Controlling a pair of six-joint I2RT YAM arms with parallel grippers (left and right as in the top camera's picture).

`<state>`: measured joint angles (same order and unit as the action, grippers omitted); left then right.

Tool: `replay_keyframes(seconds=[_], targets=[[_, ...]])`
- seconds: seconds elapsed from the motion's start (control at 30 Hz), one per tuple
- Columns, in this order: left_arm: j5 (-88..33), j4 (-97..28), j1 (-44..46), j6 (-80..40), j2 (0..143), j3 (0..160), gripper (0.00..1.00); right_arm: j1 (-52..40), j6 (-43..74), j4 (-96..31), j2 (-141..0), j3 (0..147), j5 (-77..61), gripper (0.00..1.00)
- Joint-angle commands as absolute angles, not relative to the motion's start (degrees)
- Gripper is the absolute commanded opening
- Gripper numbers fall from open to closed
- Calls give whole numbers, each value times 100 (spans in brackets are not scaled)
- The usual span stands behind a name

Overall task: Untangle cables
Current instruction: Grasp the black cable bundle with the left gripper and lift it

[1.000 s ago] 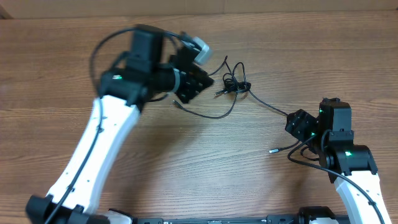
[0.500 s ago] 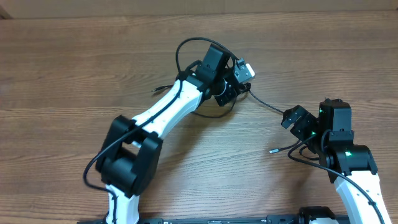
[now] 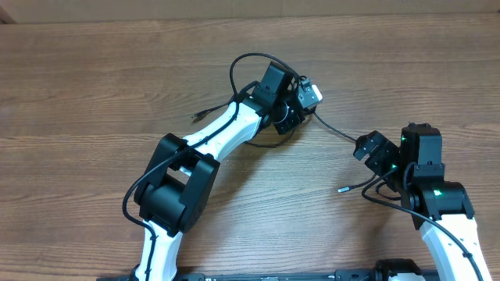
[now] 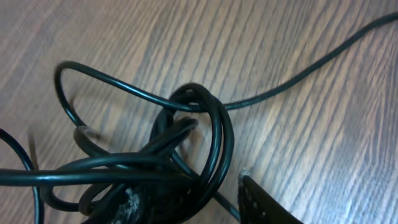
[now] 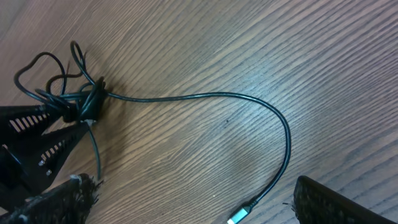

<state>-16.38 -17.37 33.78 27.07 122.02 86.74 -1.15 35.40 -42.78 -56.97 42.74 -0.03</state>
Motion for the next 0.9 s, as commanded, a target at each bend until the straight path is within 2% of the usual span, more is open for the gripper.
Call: replay_keyframes(seconds=[0.0,0.07,0.1,0.33,0.43,0.53,0.87], targets=[[-1614,-1813,3422,2766,12267,8737,27,-99,3575,-4230,-5682,4313,-10,100],[-1612,-1813,3444,2766,12304,8737,9,-99,3577,-4228,-5682,4313,-12,100],[-1614,-1811,3457,2764,12339,8737,4,-99,3577,-4228,-5682,4313,-10,100],[-1612,-1815,3577,2757,12628,8737,4,-99,3575,-4226,-5682,4313,-10,100],[-1612,-1798,3575,2327,12589,8757,4,-99,3575,-4226,-5682,4313,-10,100],[-1612,-1876,3548,1533,12193,8774,4,-99,3575,-4239,-5682,4313,-14,100],[-1605,-2340,3457,1367,9653,8801,4,-99,3391,-4230,-5675,4316,-493,100]])
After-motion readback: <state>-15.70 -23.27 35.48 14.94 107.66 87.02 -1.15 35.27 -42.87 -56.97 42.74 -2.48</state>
